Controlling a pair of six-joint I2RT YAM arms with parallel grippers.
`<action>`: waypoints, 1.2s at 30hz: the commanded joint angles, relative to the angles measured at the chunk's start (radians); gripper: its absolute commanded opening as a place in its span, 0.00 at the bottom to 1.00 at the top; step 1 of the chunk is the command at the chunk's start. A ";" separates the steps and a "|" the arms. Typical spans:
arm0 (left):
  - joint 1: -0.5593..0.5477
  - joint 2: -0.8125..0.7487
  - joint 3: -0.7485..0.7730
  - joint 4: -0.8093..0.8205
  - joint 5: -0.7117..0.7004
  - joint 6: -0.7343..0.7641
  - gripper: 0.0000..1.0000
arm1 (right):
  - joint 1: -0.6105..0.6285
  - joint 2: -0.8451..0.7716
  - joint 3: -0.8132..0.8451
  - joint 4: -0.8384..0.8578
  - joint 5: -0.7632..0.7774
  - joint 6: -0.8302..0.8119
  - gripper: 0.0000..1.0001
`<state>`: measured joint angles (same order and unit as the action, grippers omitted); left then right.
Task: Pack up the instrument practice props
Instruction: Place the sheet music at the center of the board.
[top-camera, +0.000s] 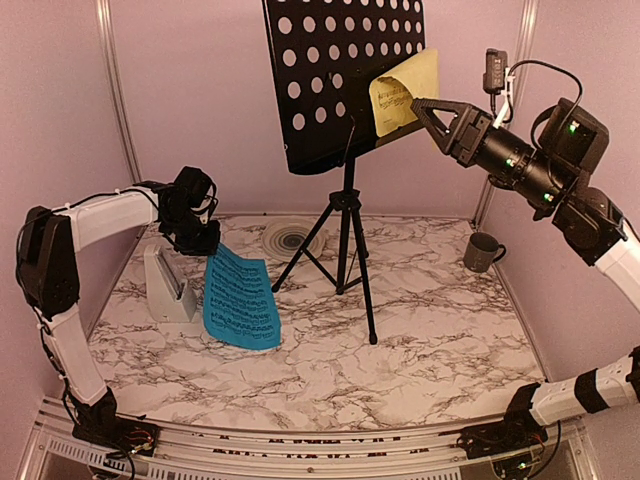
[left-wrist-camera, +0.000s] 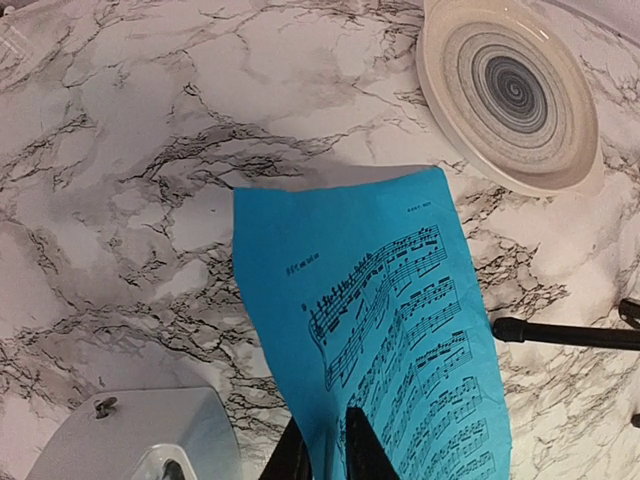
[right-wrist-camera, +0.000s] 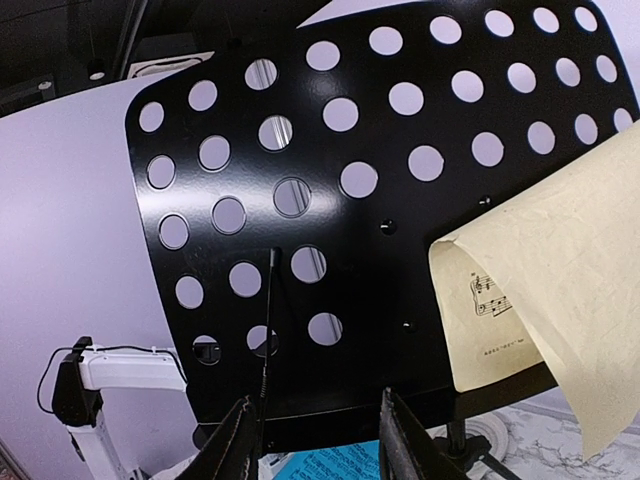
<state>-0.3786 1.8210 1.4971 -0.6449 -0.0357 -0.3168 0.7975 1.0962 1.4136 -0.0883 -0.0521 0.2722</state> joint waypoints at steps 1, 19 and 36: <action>0.007 0.019 0.015 -0.038 -0.016 0.006 0.24 | 0.000 -0.013 0.005 -0.005 0.023 -0.017 0.39; -0.001 -0.190 0.007 -0.025 -0.110 0.026 0.99 | -0.013 -0.028 0.019 -0.058 0.069 -0.048 0.39; -0.218 -0.703 -0.196 0.381 0.057 0.029 0.99 | -0.187 0.014 0.056 -0.192 0.047 -0.077 0.40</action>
<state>-0.5381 1.1980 1.3441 -0.4450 -0.0360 -0.2642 0.6239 1.0992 1.4292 -0.2302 -0.0315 0.2295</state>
